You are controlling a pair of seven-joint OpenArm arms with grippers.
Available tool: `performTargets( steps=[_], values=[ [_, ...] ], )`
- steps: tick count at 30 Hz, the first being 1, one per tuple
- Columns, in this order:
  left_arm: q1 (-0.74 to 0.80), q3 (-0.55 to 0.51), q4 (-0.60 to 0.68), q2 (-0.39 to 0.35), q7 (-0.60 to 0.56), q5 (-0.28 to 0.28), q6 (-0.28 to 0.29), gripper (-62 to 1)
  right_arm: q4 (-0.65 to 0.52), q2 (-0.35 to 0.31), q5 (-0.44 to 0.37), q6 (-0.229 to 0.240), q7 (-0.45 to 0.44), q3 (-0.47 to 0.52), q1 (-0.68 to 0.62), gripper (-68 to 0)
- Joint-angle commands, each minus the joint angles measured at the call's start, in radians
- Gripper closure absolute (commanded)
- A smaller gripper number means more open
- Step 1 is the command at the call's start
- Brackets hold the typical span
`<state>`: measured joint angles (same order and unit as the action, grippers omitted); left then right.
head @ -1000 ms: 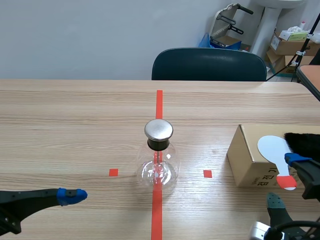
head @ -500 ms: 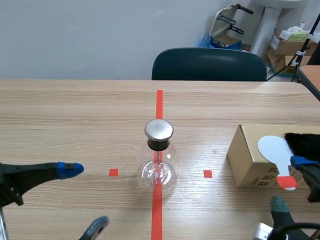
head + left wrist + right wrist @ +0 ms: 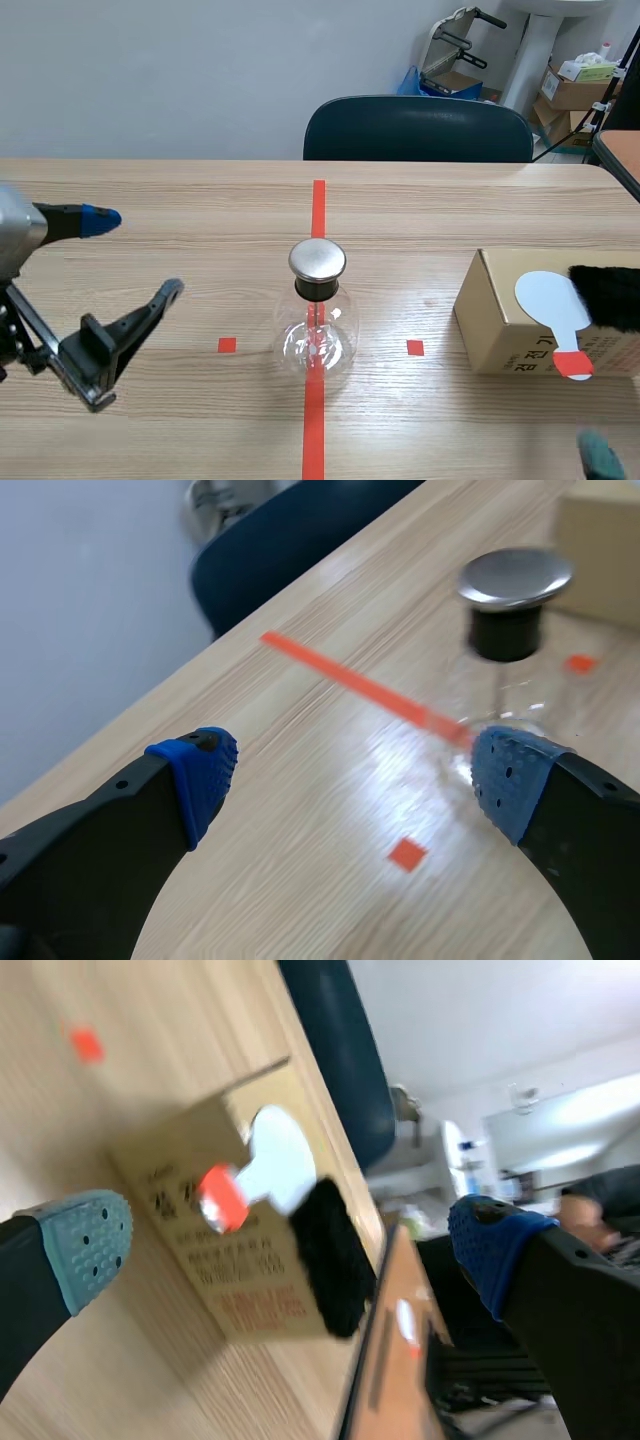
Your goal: Do the electroscope experiment
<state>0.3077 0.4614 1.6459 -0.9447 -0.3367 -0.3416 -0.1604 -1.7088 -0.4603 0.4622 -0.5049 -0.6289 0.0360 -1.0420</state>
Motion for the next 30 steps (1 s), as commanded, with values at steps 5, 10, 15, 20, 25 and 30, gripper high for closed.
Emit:
performTargets(
  steps=[5, 10, 15, 20, 25, 30],
  values=[
    [0.044, -0.126, 0.024, 0.078, 0.068, 0.002, -0.001, -50.8, -0.134, -0.186, -0.358, 0.246, -0.006, 0.047, 0.029, -67.9],
    [0.114, -0.261, 0.031, 0.125, 0.105, 0.02, 0.0, -50.8, -0.202, -0.275, -0.61, 0.415, 0.007, 0.051, 0.065, -67.9],
    [0.187, -0.372, 0.068, 0.146, 0.151, 0.067, -0.001, -50.8, -0.21, -0.282, -0.768, 0.596, 0.099, 0.05, 0.156, -67.9],
    [0.23, -0.465, 0.105, 0.201, 0.236, 0.132, 0.003, -50.8, -0.21, -0.282, -0.894, 0.726, 0.175, 0.046, 0.242, -67.9],
    [0.278, -0.521, 0.127, 0.263, 0.247, 0.208, 0.026, -50.8, -0.21, -0.282, -0.917, 0.764, 0.26, -0.018, 0.346, -67.9],
    [0.314, -0.529, 0.13, 0.307, 0.233, 0.235, 0.046, -50.8, -0.21, -0.282, -0.919, 0.764, 0.298, -0.09, 0.414, -67.9]
  ],
)
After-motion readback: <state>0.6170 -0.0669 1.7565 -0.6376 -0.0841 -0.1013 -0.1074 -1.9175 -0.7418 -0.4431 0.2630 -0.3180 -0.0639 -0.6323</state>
